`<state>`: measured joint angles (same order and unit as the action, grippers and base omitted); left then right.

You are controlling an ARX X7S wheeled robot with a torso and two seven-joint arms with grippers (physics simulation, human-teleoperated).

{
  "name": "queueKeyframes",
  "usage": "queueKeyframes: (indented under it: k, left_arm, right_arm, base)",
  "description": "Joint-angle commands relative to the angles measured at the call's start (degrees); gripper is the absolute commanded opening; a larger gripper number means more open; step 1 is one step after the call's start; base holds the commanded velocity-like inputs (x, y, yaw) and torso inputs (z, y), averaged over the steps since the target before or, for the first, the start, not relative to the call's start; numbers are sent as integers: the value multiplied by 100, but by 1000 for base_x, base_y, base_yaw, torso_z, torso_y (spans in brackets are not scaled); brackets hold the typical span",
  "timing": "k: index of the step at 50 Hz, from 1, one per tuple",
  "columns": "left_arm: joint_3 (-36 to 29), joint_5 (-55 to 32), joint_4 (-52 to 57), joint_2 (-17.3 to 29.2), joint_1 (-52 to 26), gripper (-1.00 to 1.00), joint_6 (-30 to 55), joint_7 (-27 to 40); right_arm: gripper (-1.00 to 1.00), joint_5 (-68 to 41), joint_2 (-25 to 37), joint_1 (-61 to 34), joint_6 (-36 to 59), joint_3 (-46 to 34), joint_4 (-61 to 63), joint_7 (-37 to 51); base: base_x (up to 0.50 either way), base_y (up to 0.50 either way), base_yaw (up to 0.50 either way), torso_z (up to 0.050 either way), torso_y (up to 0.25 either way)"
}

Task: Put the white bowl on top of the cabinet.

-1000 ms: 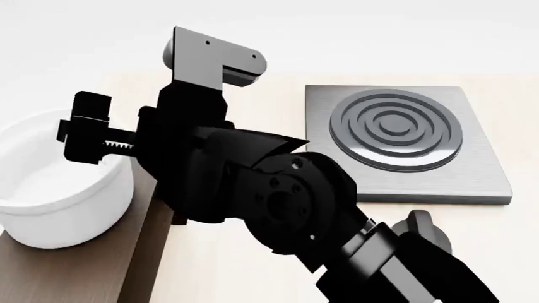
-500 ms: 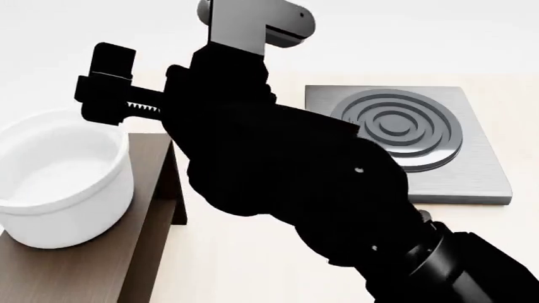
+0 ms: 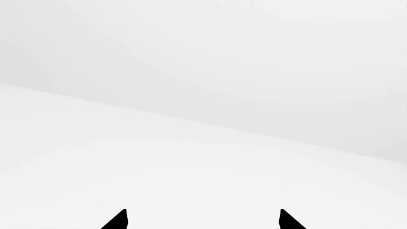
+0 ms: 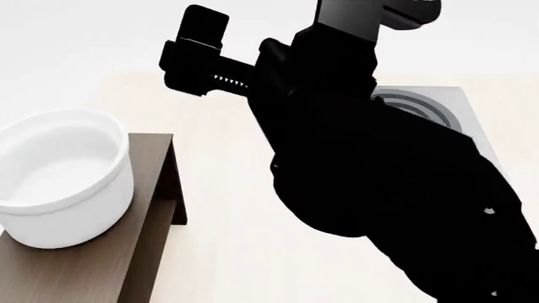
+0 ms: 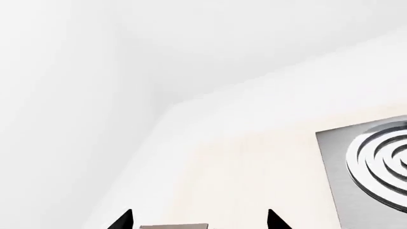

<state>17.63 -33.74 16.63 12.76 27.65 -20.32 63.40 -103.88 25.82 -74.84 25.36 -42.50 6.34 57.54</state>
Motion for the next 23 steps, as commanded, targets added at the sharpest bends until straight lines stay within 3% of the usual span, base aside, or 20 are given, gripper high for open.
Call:
queueKeyframes:
  k: [1,23]
  left_arm:
    - [-10,15,3,9,-12,100,17,15]
    - [-27,22,19,20,-19,100,28,23]
  right_arm:
    - [100,-99,518,115,-177,316,802,482]
    - [100,-381,1261,121,-437,879,2232,1350]
  base:
    - [0,0,0,0,0]
    - [0,0,0,0,0]
